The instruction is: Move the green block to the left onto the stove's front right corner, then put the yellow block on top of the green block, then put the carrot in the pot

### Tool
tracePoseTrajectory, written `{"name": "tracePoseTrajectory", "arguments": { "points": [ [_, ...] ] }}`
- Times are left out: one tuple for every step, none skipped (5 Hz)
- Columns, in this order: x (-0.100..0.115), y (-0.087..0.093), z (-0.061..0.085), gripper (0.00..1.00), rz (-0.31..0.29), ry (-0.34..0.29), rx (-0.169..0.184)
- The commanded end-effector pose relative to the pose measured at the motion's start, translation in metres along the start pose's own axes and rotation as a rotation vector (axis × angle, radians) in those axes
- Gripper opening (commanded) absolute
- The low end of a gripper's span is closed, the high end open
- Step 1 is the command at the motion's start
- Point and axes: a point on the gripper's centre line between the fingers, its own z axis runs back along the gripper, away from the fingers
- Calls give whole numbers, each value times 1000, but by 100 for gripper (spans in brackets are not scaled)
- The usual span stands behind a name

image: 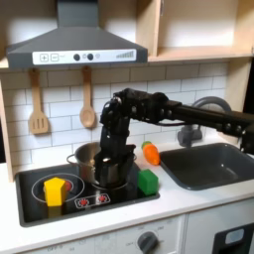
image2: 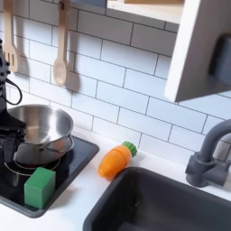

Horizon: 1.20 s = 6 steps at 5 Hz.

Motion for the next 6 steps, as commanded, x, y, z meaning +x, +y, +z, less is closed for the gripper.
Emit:
{"name": "tracePoseTrajectory", "arguments": {
  "points": [
    [1,6,-5,100,20,-14,25],
    [6,9,-4,100,10,-23,28],
    [9,20,-2,100,29,-22,25],
    [20,26,6,100,20,-41,28],
    [29,36,5,100,45,-30,35],
    [40,50,5,100,56,-26,53]
  ]
}}
